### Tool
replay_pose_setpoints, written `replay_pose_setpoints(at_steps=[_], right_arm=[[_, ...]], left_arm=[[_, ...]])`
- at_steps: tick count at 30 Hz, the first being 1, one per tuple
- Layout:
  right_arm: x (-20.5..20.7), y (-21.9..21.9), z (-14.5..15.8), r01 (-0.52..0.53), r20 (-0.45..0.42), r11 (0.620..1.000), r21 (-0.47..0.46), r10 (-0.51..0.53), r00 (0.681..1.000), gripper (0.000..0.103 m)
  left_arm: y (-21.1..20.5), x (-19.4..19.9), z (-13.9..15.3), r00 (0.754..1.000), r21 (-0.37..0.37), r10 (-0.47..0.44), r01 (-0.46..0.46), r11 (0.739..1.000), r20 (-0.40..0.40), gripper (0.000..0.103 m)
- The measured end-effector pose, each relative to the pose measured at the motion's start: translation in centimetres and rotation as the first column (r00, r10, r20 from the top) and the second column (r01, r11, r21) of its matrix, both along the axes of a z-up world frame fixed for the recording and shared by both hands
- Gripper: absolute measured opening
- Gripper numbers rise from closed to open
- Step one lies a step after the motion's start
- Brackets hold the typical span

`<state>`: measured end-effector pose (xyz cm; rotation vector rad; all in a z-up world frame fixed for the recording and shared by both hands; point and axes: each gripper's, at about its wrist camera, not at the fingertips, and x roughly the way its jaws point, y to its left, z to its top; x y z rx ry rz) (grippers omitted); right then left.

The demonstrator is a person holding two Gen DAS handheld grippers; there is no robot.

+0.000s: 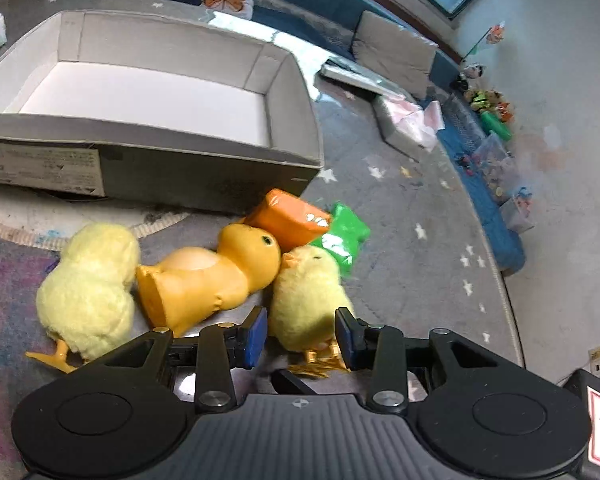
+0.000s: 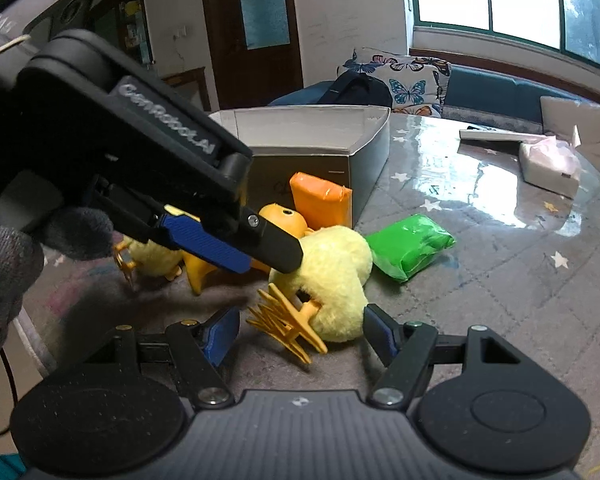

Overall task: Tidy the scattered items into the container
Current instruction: 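Close the left gripper around the yellow plush chick's body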

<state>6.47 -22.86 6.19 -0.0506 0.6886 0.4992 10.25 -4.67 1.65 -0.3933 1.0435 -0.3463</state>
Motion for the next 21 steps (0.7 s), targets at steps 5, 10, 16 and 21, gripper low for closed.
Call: replay_pose_setpoints(at_steps=[5, 10, 16, 21], right_arm=[[0.8, -0.1, 0.1, 0.021, 0.007, 1.0, 0.01, -0.022, 1.0, 0.07], [1.4, 0.5, -0.1, 0.015, 0.001, 1.0, -0.003, -0.015, 1.0, 0.071], [1.7, 0.6, -0.1, 0.045, 0.0, 0.999, -0.007, -0.045, 0.999, 0.07], [1.9, 0.6, -0.2, 0.064, -0.01, 0.998, -0.007, -0.064, 0.998, 0.069]], left_arm=[[-0.4, 0.6, -0.4, 1.0, 0.009, -0.002, 0.002, 1.0, -0.013, 0.04], [-0.5, 0.9, -0.7, 1.0, -0.014, -0.007, 0.006, 1.0, -0.021, 0.041], [-0.7, 1.5, -1.2, 0.999, -0.05, -0.019, 0.017, 0.999, -0.034, 0.045], [-0.8, 1.9, -1.4, 0.999, -0.073, -0.026, 0.023, 0.997, -0.037, 0.047]])
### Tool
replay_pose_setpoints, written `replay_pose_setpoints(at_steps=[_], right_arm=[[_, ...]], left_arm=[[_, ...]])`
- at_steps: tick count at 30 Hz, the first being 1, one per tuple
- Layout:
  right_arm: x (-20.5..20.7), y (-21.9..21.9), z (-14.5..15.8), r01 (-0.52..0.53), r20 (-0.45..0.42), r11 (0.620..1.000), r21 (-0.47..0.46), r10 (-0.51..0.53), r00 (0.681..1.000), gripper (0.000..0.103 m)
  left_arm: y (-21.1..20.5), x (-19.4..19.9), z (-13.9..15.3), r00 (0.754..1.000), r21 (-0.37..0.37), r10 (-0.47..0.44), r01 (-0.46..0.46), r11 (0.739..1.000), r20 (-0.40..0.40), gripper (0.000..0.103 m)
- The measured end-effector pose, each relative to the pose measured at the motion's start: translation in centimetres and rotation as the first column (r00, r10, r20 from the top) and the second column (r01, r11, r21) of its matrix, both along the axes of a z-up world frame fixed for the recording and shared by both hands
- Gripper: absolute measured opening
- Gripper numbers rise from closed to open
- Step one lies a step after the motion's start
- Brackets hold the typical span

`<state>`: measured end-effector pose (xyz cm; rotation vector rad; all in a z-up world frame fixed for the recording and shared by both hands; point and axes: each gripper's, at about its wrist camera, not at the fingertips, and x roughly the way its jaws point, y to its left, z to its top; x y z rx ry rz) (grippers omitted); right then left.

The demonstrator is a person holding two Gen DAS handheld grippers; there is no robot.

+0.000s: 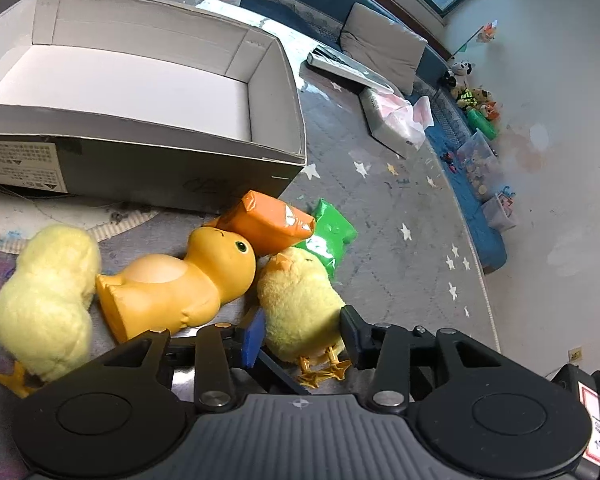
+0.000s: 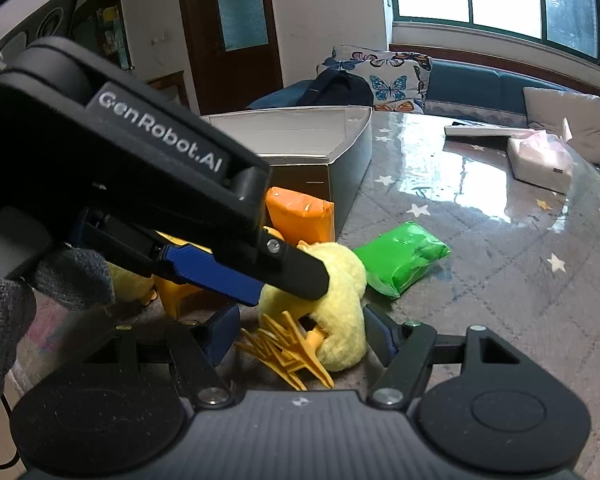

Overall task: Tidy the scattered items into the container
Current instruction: 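Close the left gripper around the yellow plush chick's body, then lift the chick with the left gripper and carry it over the shoebox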

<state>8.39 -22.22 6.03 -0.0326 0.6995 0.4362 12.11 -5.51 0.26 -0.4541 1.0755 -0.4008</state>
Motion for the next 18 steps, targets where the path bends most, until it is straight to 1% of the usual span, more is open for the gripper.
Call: replay_pose_setpoints(at_steps=[3, 8, 14, 17, 18], right_arm=[[0.01, 0.03, 0.14, 0.007, -0.004, 1.0, 0.003, -0.007, 1.0, 0.069], [0.04, -0.12, 0.02, 0.02, -0.008, 1.0, 0.003, -0.02, 1.0, 0.069], [-0.06, -0.77, 0.3, 0.037, -0.006, 0.999, 0.022, -0.037, 0.999, 0.067], [-0.19, -0.83, 0.56, 0.042, 0.002, 0.999, 0.023, -0.042, 0.999, 0.066], [-0.15, -0.82, 0.54, 0.044, 0.002, 0.999, 0.021, -0.044, 0.999, 0.064]], left_arm=[[-0.07, 0.16, -0.28, 1.0, -0.017, -0.008, 0.008, 1.0, 0.006, 0.048], [0.04, 0.71, -0.85, 1.0, -0.058, 0.004, -0.005, 0.998, -0.017, 0.053], [-0.36, 0.72, -0.8, 1.0, -0.052, 0.009, -0.01, 0.999, -0.016, 0.053], [-0.78, 0.59, -0.6, 1.0, -0.036, 0.013, -0.013, 0.999, -0.007, 0.053], [-0.84, 0.62, -0.58, 1.0, -0.035, 0.017, -0.018, 0.999, -0.006, 0.052]])
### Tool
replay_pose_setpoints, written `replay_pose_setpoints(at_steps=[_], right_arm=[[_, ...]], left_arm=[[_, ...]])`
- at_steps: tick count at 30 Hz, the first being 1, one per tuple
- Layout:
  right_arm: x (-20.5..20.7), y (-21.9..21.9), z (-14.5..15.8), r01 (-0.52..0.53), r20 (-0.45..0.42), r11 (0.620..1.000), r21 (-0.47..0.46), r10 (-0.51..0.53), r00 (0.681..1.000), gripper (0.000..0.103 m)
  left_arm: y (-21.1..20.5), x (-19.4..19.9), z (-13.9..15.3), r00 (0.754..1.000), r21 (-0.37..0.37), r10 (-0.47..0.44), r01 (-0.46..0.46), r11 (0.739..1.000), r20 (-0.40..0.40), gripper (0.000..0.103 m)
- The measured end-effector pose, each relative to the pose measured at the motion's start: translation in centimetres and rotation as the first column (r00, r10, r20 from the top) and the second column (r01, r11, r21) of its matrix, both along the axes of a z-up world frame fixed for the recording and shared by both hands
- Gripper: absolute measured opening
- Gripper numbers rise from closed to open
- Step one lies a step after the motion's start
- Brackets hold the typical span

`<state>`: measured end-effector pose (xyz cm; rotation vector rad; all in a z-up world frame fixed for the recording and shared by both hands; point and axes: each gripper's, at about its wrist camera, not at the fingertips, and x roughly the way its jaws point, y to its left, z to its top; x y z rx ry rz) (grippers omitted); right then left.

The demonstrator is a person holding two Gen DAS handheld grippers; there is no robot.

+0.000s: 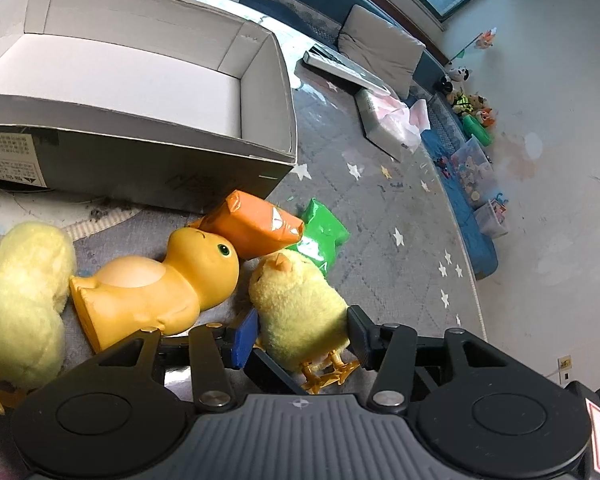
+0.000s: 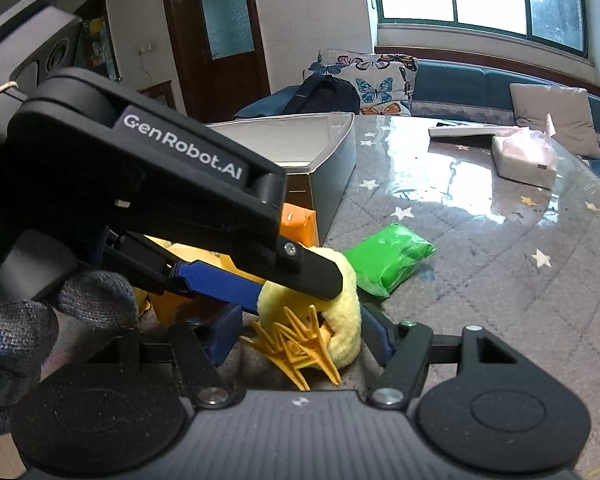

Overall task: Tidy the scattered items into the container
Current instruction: 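Lift the chick with the left gripper and carry it over the shoebox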

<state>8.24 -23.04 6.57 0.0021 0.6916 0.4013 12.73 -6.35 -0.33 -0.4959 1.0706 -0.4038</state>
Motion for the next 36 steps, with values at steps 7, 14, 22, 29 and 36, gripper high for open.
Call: replay_pose_setpoints(at_steps=[7, 14, 22, 29, 36], right_arm=[[0.0, -0.2, 0.0, 0.02, -0.009, 1.0, 0.008, -0.02, 1.0, 0.058], [-0.7, 0.0, 0.3, 0.015, -0.004, 1.0, 0.003, -0.015, 1.0, 0.057], [-2.4, 0.8, 2.7, 0.006, 0.07, 1.0, -0.013, -0.005, 0.998, 0.057], [-1.7, 2.2, 5.8, -0.022, 0.168, 0.999, -0.023, 0.026, 0.986, 0.057], [1.4, 4.0, 7.4, -0.053, 0.2, 0.998, -0.02, 0.056, 0.978, 0.057]], left_arm=[[-0.3, -0.1, 0.1, 1.0, 0.005, 0.011, -0.011, 1.0, 0.014, 0.048], [-0.2, -1.1, 0.7, 0.999, 0.017, 0.008, -0.008, 1.0, 0.04, 0.047], [1.0, -3.0, 3.8, 0.993, -0.018, 0.034, -0.032, 0.999, 0.113, 0.047], [2.5, -2.7, 7.0, 0.976, -0.025, 0.077, -0.073, 0.997, 0.204, 0.047], [4.2, -0.1, 8.7, 0.967, -0.013, 0.108, -0.108, 0.994, 0.23, 0.047]])
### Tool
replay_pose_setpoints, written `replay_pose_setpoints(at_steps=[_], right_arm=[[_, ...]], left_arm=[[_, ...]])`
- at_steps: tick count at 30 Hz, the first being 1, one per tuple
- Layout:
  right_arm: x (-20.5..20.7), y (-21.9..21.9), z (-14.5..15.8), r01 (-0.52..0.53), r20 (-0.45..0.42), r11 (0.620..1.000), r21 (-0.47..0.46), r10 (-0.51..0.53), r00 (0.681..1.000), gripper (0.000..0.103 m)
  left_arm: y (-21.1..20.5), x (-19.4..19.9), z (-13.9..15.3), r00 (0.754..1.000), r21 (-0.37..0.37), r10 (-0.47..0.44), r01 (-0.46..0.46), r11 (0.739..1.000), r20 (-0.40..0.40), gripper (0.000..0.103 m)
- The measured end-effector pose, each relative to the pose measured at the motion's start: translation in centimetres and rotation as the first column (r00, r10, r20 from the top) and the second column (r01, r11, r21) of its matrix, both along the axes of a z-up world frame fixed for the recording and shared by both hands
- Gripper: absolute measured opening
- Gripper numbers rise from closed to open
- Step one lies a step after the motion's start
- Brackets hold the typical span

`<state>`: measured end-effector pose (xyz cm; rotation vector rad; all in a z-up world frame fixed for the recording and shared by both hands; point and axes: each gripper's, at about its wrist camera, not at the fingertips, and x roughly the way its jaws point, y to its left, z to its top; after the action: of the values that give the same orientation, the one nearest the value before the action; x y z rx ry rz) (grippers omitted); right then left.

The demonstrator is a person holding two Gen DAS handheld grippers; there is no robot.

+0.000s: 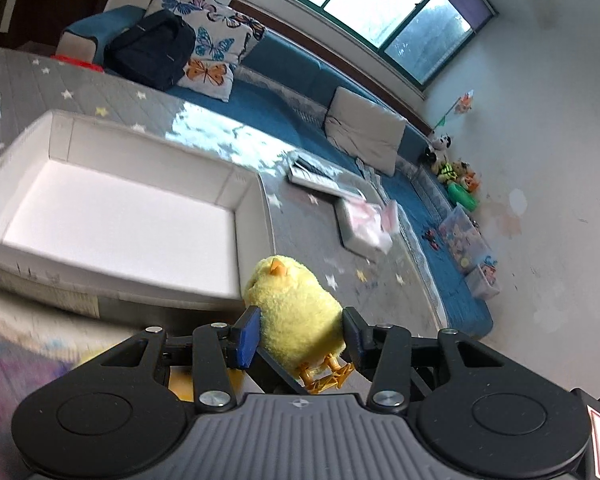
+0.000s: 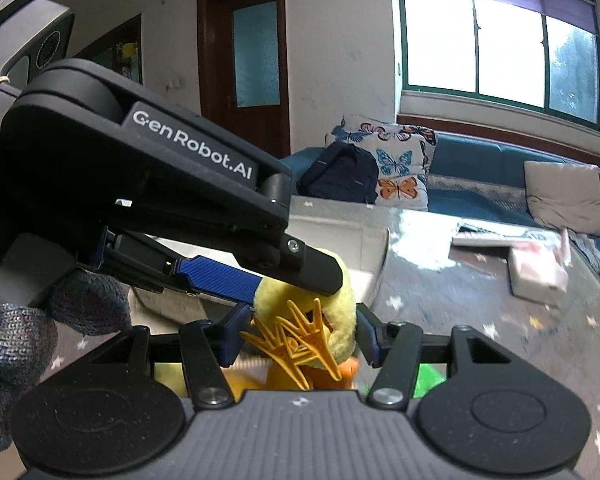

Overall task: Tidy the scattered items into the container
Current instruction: 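Lift the chick with the left gripper and carry it over the shoebox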

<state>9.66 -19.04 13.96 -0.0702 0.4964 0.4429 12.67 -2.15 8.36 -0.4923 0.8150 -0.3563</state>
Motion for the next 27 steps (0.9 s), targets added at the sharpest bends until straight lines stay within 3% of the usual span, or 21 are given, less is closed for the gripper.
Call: replay_pose_setpoints(at_steps=[6, 16, 27], right_arm=[[4.1, 1.2, 0.3, -0.021, -0.011, 1.0, 0.015, 0.021, 1.0, 0.057], [11.1, 3.0, -1.2, -0.025, -0.081, 1.0, 0.019, 0.027, 0.996, 0.057], [13.8, 3.6, -4.0, -0.014, -0.175, 1.0, -0.017, 0.011, 0.984, 0.057]], left_arm=[[1.5, 3.7, 0.3, 1.0, 0.015, 0.024, -0.024, 1.0, -0.013, 0.047], [3.1, 10.2, -1.9, 0.995, 0.02, 0.04, -0.039, 0.999, -0.088, 0.047], [3.7, 13.1, -5.4, 0.982, -0.007, 0.024, -0.026, 1.0, -0.185, 0.047]])
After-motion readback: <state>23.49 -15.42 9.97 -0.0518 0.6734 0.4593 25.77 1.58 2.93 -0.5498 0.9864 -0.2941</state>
